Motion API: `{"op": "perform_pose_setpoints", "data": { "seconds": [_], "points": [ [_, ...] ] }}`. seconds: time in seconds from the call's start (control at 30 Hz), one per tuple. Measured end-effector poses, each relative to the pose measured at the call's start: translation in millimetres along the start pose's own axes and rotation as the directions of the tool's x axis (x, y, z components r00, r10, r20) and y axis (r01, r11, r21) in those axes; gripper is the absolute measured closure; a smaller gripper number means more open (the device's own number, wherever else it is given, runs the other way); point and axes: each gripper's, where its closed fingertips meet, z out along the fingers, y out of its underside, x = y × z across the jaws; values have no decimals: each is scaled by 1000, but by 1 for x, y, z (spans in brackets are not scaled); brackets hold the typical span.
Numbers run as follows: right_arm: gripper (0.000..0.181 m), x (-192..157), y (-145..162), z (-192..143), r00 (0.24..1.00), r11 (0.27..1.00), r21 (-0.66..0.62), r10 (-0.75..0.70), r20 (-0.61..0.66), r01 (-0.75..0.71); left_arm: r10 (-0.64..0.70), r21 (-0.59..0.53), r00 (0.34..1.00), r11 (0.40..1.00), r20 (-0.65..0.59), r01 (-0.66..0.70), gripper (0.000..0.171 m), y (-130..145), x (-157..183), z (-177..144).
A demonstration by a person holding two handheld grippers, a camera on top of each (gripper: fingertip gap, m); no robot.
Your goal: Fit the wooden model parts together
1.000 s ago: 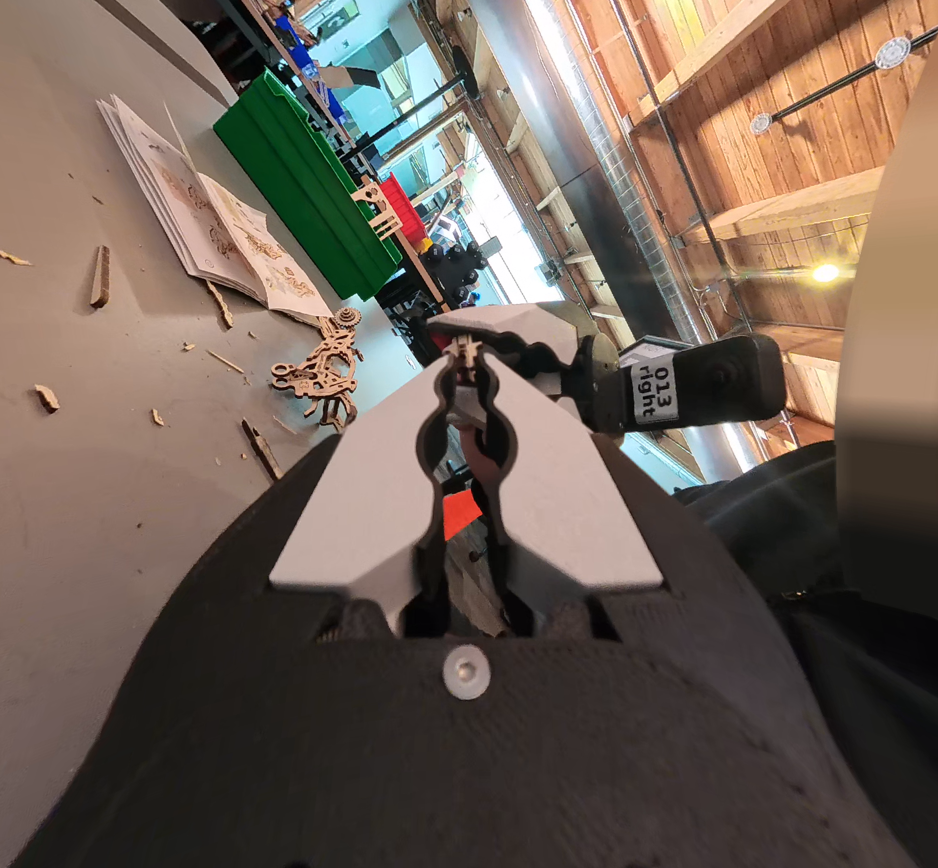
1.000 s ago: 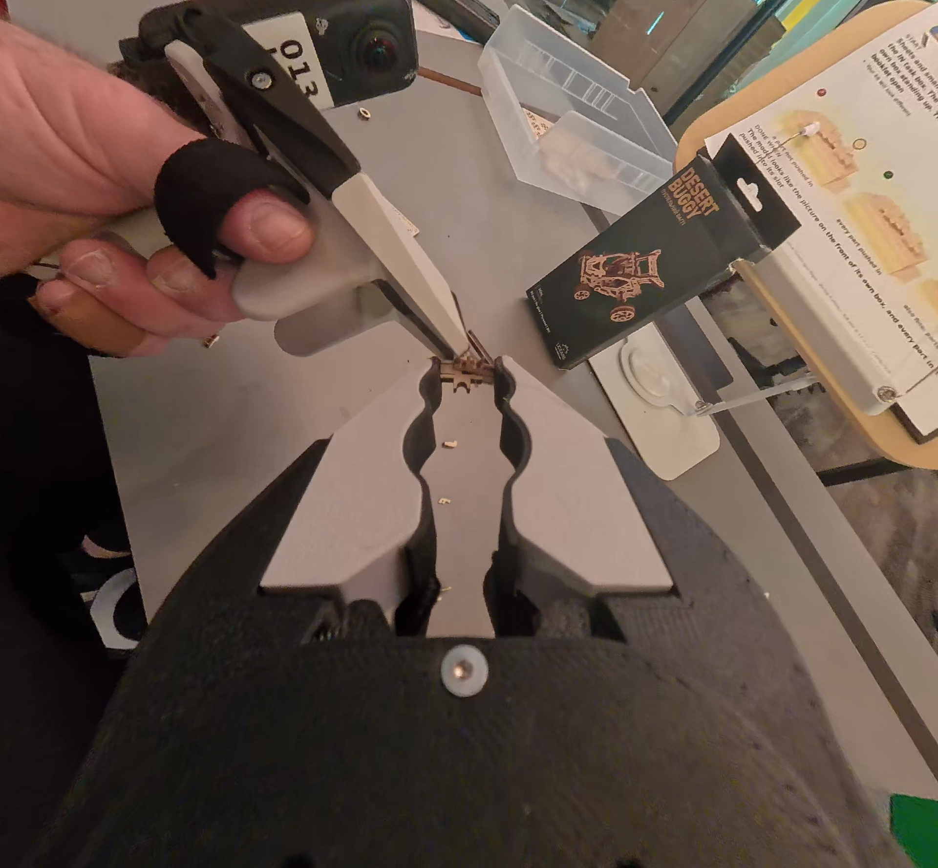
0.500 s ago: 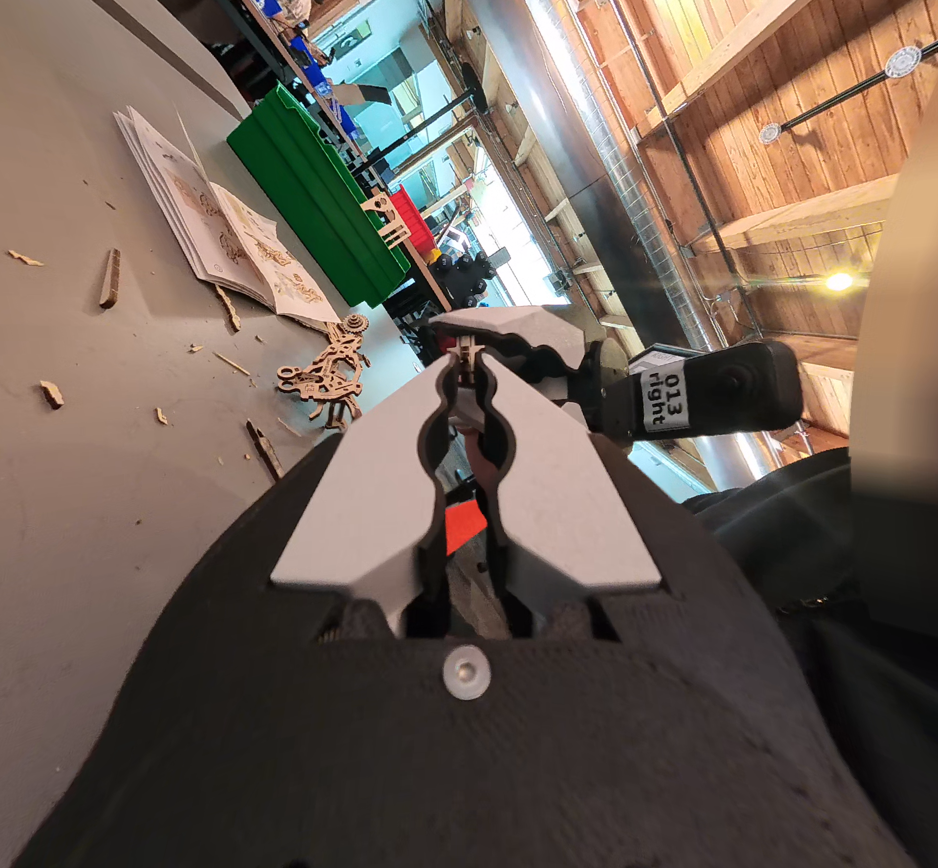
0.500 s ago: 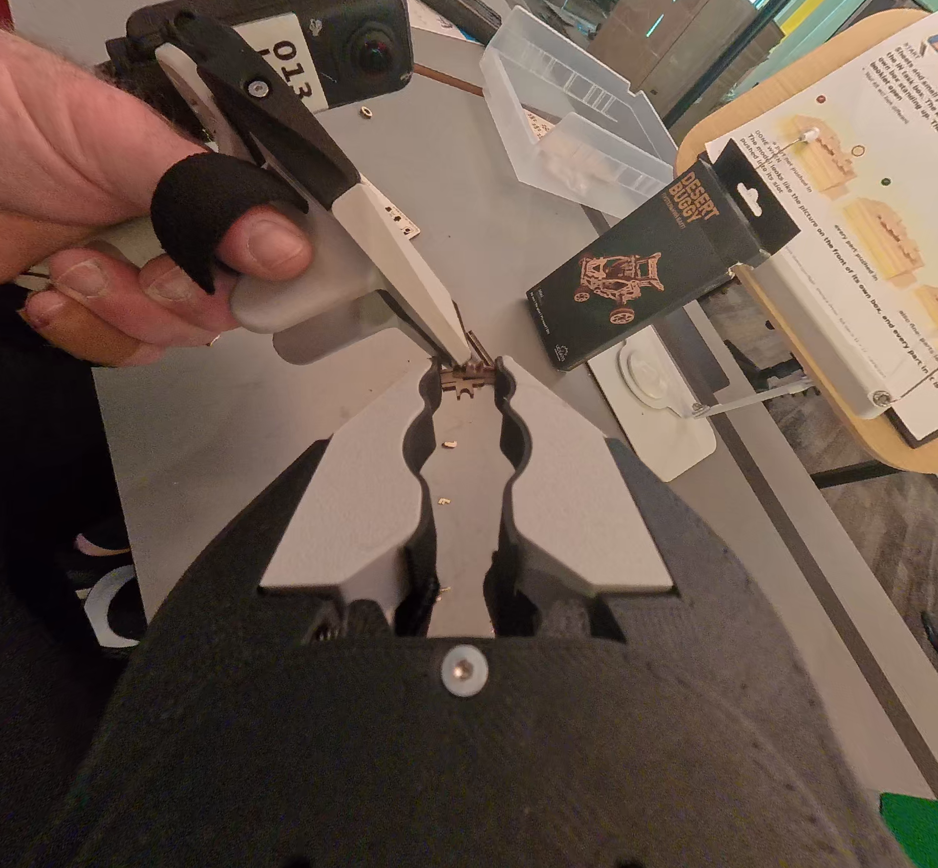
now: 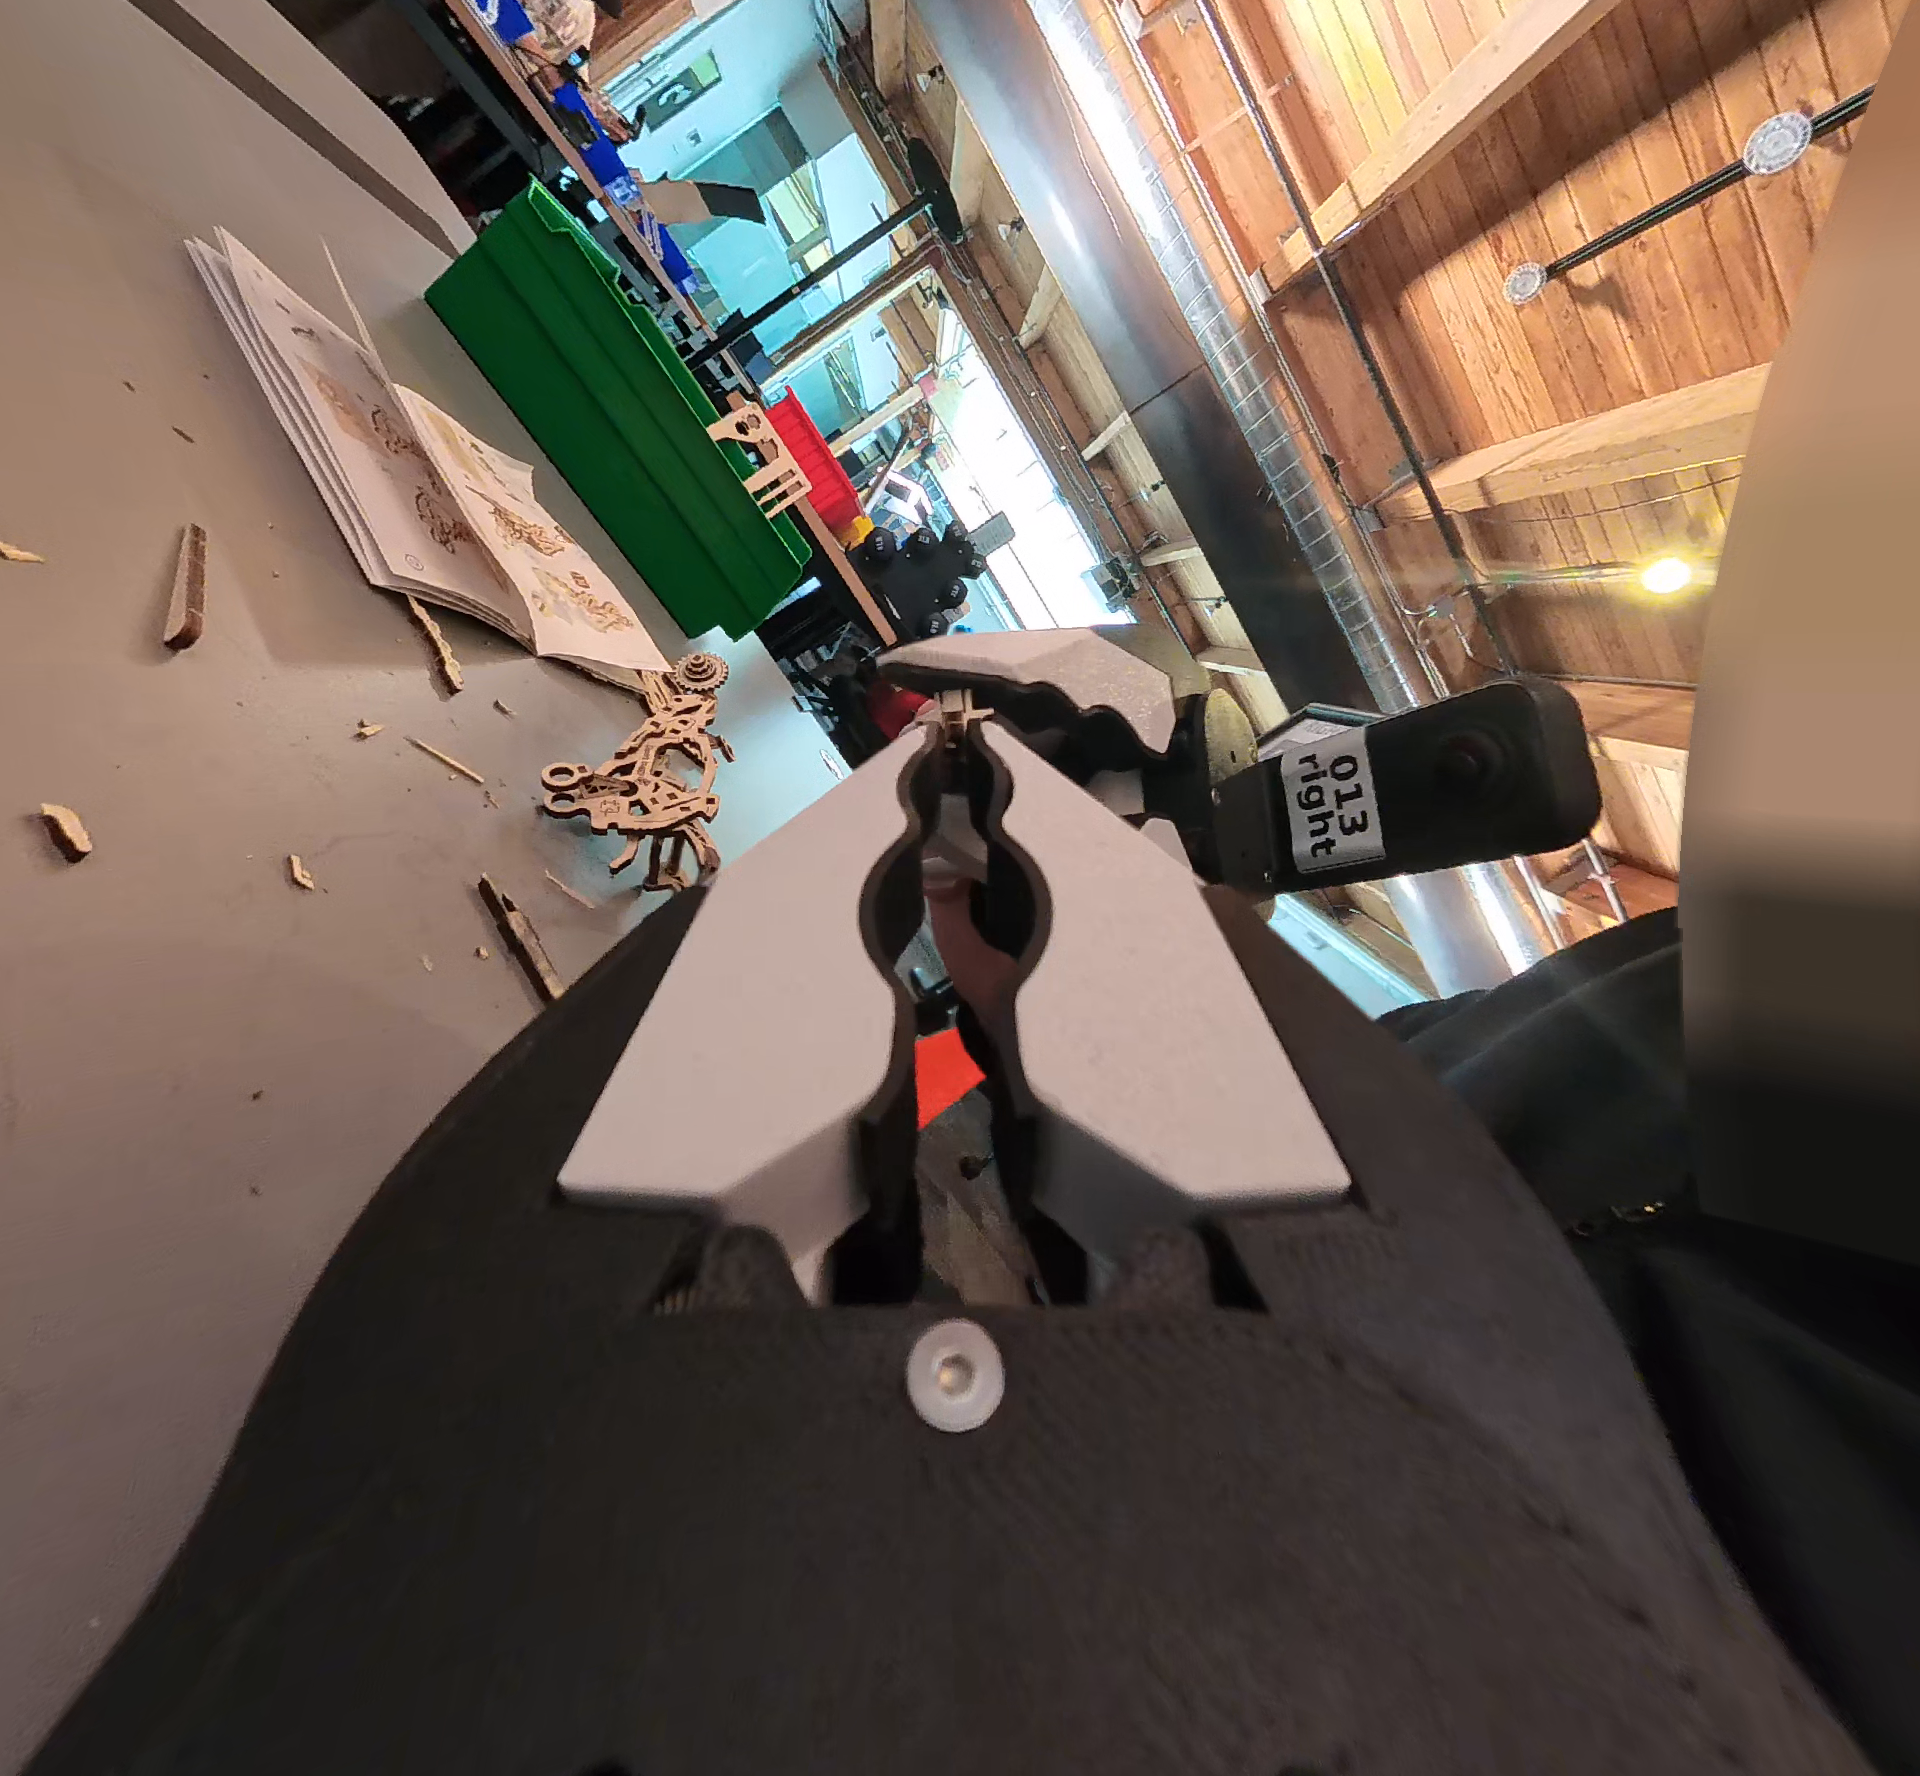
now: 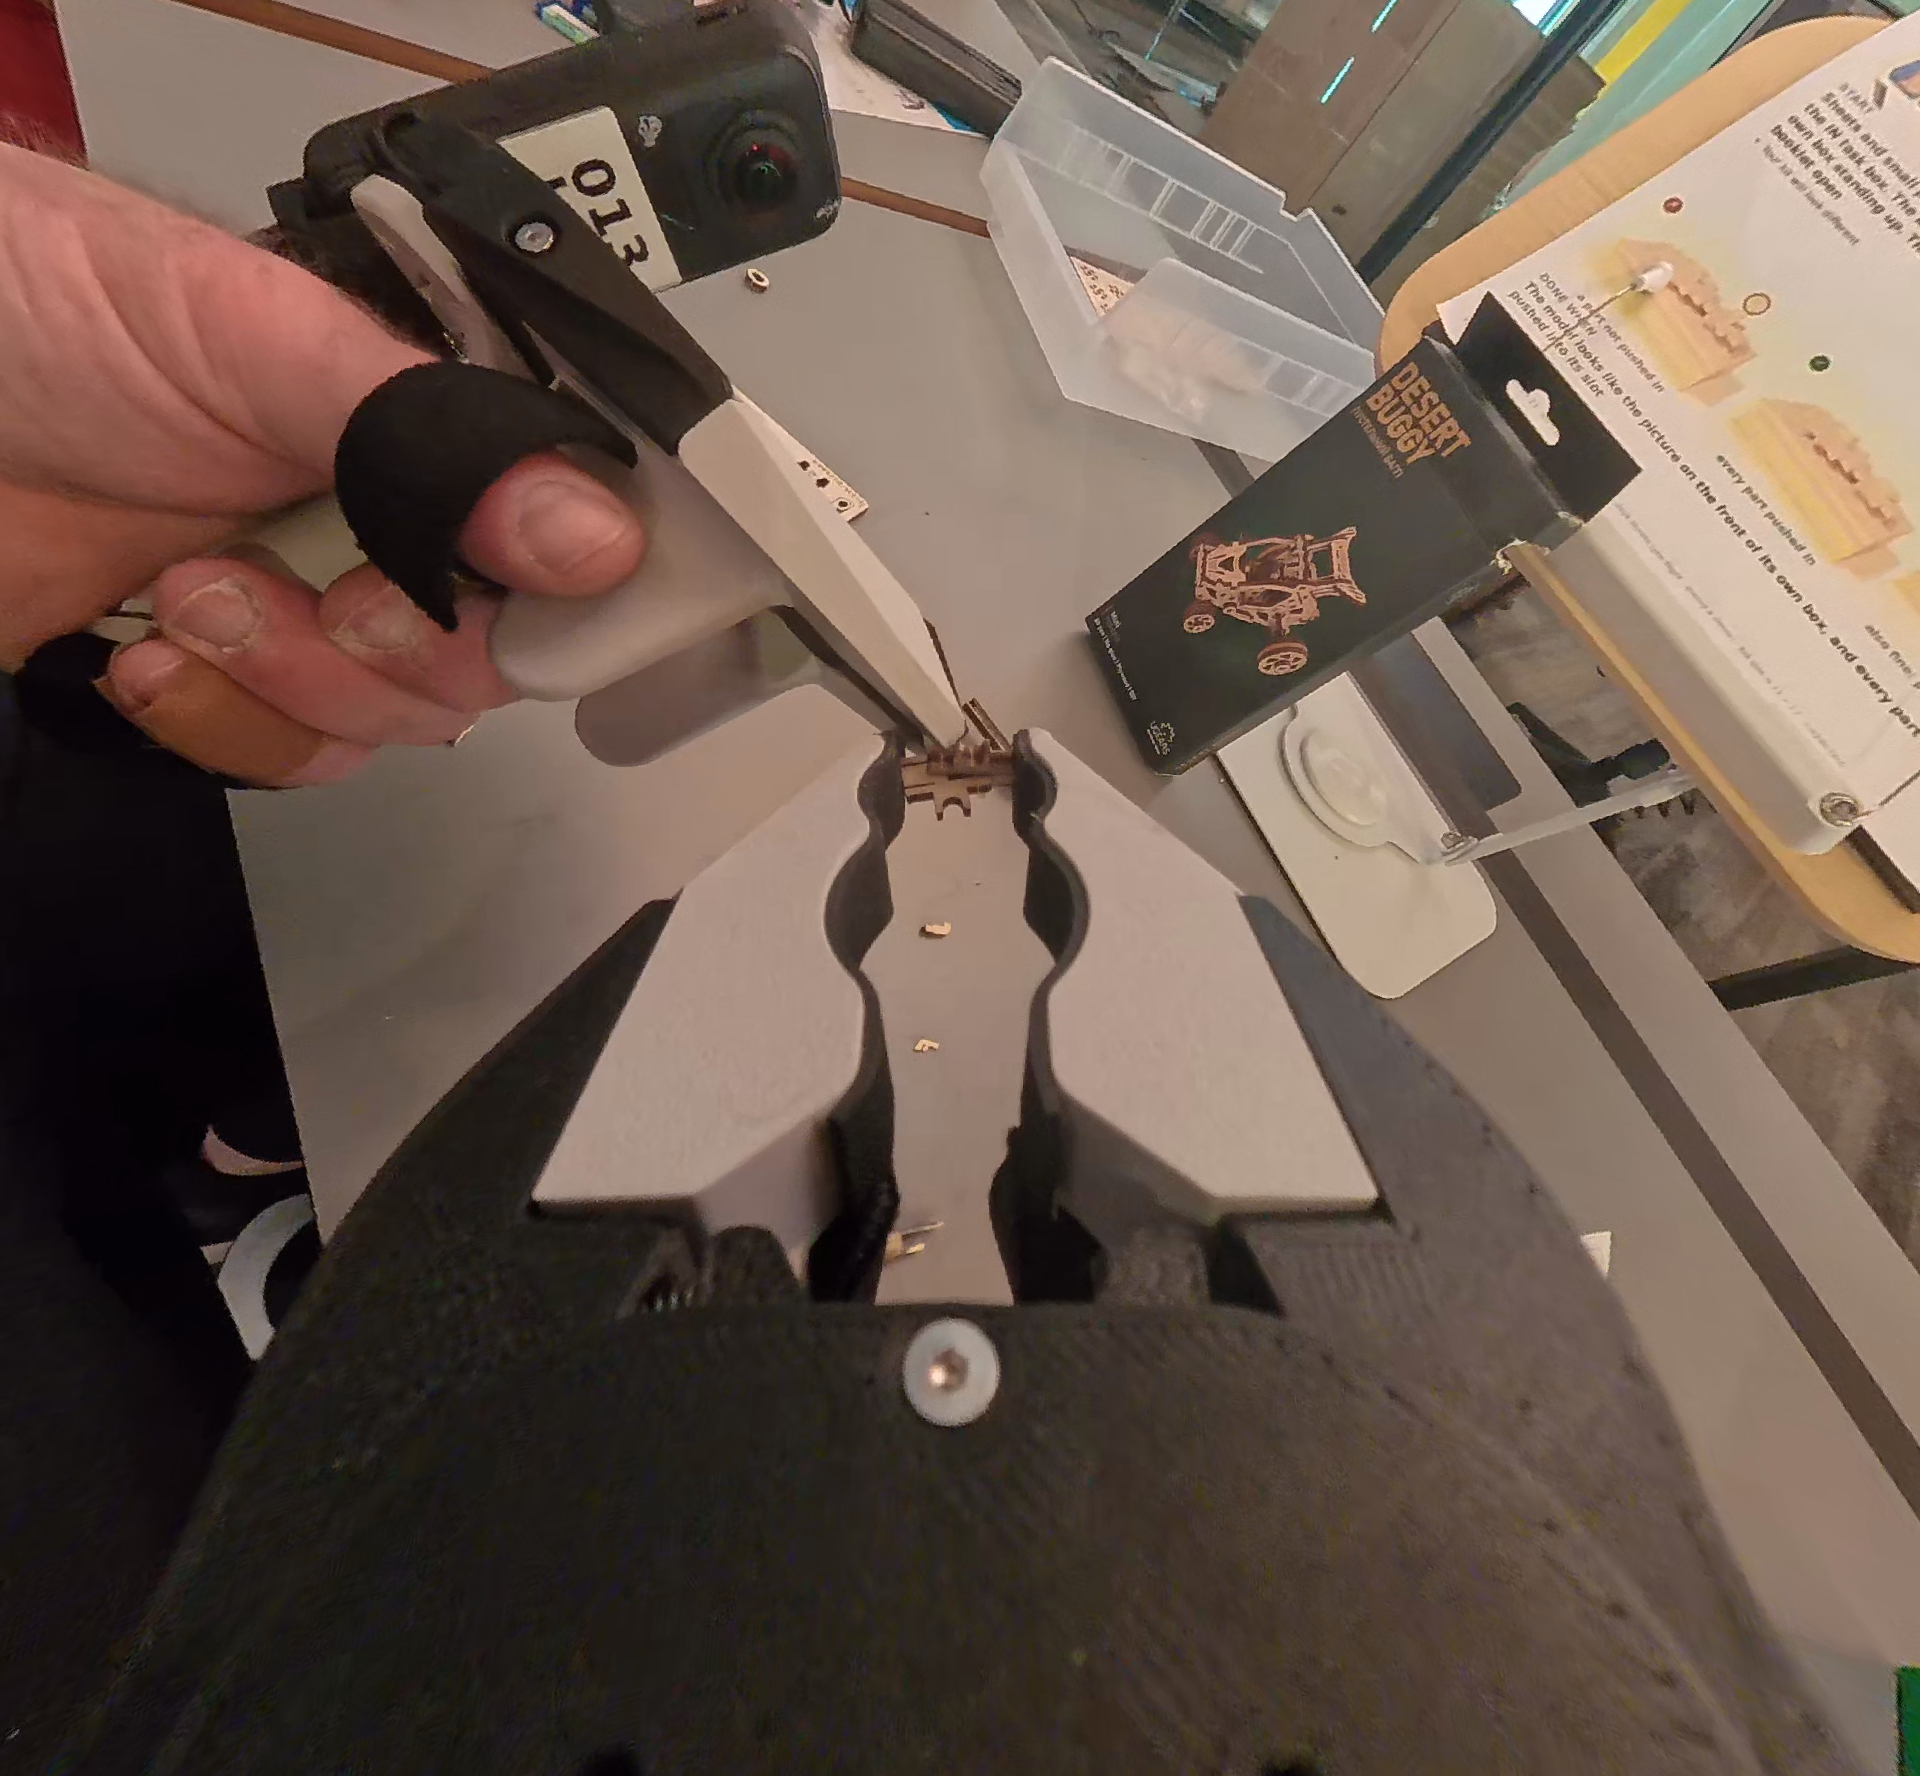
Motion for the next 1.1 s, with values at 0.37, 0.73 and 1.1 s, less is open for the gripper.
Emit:
{"op": "perform_pose_setpoints", "data": {
  "seconds": [0.37, 0.73, 1.1],
  "points": [
    [162, -4, 0, 2, 1000, 1000, -15, -6, 14, 6, 46, -1, 998, 999, 40, -46, 170, 3, -1, 1],
    [167, -7, -2, -1, 999, 1000, 8, 6, 49, -6, 0, -38, 1000, 999, -5, 0, 171, 3, 3, -1],
    [168, -10, 4, 2, 998, 1000, -5, 3, 64, -3, -5, -71, 1000, 997, -28, 3, 171, 7, 1, -8]
  ]
}}
